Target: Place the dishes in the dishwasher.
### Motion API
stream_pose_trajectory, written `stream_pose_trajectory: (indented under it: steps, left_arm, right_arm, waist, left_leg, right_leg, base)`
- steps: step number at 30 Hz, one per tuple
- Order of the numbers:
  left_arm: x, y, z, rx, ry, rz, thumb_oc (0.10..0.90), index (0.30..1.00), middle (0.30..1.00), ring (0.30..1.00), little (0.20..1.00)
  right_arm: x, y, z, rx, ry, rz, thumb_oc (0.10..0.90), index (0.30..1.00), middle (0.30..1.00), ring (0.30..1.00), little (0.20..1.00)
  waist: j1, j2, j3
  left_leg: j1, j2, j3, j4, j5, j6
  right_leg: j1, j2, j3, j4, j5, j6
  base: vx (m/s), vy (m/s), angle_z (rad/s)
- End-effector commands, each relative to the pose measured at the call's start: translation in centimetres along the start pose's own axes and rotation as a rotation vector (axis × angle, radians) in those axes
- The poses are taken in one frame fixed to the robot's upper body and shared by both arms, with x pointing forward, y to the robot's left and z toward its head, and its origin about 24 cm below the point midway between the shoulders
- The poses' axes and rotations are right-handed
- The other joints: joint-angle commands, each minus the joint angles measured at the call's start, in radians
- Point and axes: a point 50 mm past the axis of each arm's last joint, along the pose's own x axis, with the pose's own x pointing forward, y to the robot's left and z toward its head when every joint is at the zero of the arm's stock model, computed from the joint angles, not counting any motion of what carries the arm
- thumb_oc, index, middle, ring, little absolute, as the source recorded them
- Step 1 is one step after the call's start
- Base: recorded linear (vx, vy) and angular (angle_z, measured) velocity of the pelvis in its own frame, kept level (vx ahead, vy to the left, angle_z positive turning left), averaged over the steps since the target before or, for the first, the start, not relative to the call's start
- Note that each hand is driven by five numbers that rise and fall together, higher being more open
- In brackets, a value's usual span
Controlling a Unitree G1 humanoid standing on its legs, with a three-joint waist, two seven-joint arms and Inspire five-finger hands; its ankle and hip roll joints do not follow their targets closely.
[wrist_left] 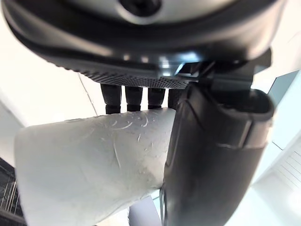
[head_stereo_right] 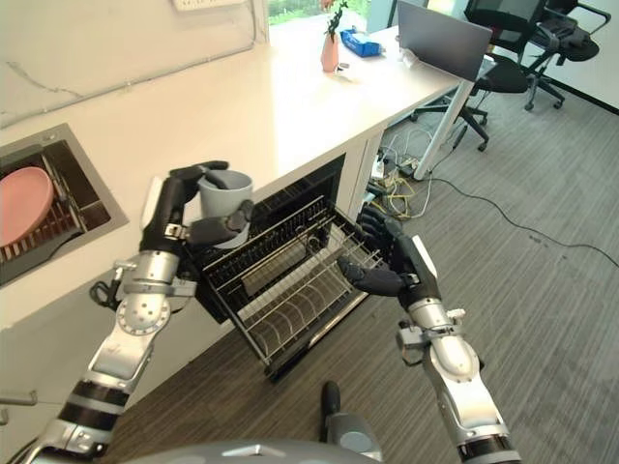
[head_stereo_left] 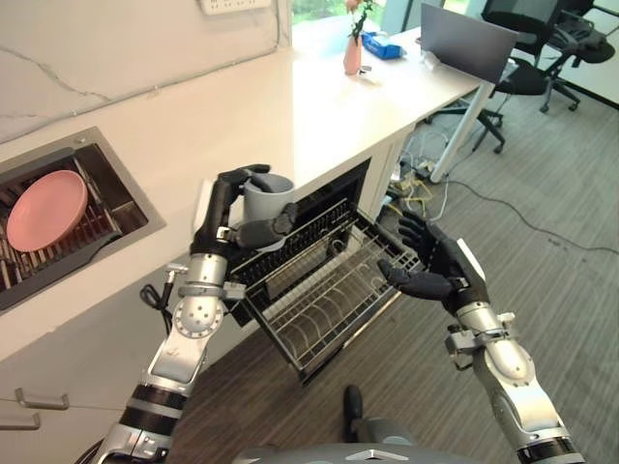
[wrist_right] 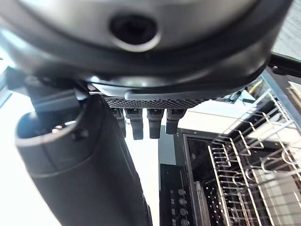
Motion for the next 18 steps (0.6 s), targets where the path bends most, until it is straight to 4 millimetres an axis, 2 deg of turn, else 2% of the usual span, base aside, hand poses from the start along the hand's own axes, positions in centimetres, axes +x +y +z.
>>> stream_pose_trajectory:
  steps: [1, 8, 12, 14, 15, 18]
  left_arm:
    - [1.5, 1.3, 5.3, -0.012, -0.315, 0.049, 0.4, 0.3, 0.3, 0.3, 0.3]
    - [1.4, 2.6, 6.1, 0.0, -0.353, 0.11, 0.4, 0.3, 0.3, 0.3, 0.3]
    - [1.2, 2.9, 6.5, -0.031, -0.371, 0.113, 0.4, 0.3, 0.3, 0.3, 0.3]
    - [1.3, 2.6, 6.5, -0.06, -0.37, 0.108, 0.4, 0.3, 0.3, 0.3, 0.3]
    - [1.5, 2.3, 6.7, -0.08, -0.378, 0.098, 0.4, 0.3, 0.3, 0.3, 0.3]
    - [1.7, 2.0, 7.0, -0.096, -0.393, 0.089, 0.4, 0.3, 0.3, 0.3, 0.3]
  right_arm:
    - [1.0, -0.6, 4.0, 0.022, -0.229, -0.008, 0.8, 0.9, 0.9, 0.9, 0.9]
    - [1.0, -0.4, 4.0, 0.049, -0.225, 0.002, 0.8, 0.9, 0.9, 0.9, 0.9]
    - [1.2, -0.5, 4.3, 0.039, -0.24, -0.006, 0.8, 0.9, 0.9, 0.9, 0.9]
    - [1.3, -0.7, 4.5, 0.033, -0.251, -0.018, 0.8, 0.9, 0.9, 0.9, 0.9]
    - [1.3, -0.8, 4.6, 0.033, -0.256, -0.024, 0.8, 0.9, 0.9, 0.9, 0.9]
    - [1.2, -1.0, 4.7, 0.036, -0.264, -0.033, 0.8, 0.9, 0.9, 0.9, 0.9]
  waist:
    - [-0.004, -0.015, -0.122]
    - [0.005, -0.007, -0.126]
    - [0.008, 0.001, -0.112]
    - [0.007, -0.003, -0.088]
    - [-0.001, -0.008, -0.071]
    - [-0.012, -0.011, -0.059]
  left_leg:
    - [-0.084, -0.044, -0.017, -0.1, 0.063, 0.043]
    - [-0.093, -0.035, -0.04, -0.1, 0.077, 0.02]
    - [-0.114, -0.031, -0.064, -0.1, 0.105, 0.001]
    - [-0.146, -0.042, -0.062, -0.036, 0.104, -0.01]
    - [-0.197, -0.052, -0.057, 0.066, 0.098, -0.02]
    - [-0.231, -0.048, -0.026, 0.125, 0.104, -0.036]
  right_leg:
    - [0.116, -0.065, -0.034, 0.047, -0.12, 0.154]
    - [0.138, -0.057, -0.068, 0.018, -0.128, 0.142]
    - [0.137, -0.05, -0.077, 0.016, -0.133, 0.133]
    - [0.14, -0.061, -0.084, 0.016, -0.138, 0.131]
    - [0.133, -0.073, -0.092, 0.02, -0.133, 0.127]
    - [0.128, -0.084, -0.101, 0.023, -0.127, 0.125]
  base:
    - [0.03, -0.041, 0.03]
    - [0.0, -0.057, 0.09]
    - [-0.04, -0.067, 0.25]
    - [-0.11, -0.038, 0.36]
    - [-0.1, -0.022, 0.32]
    - [-0.11, 0.034, 0.49]
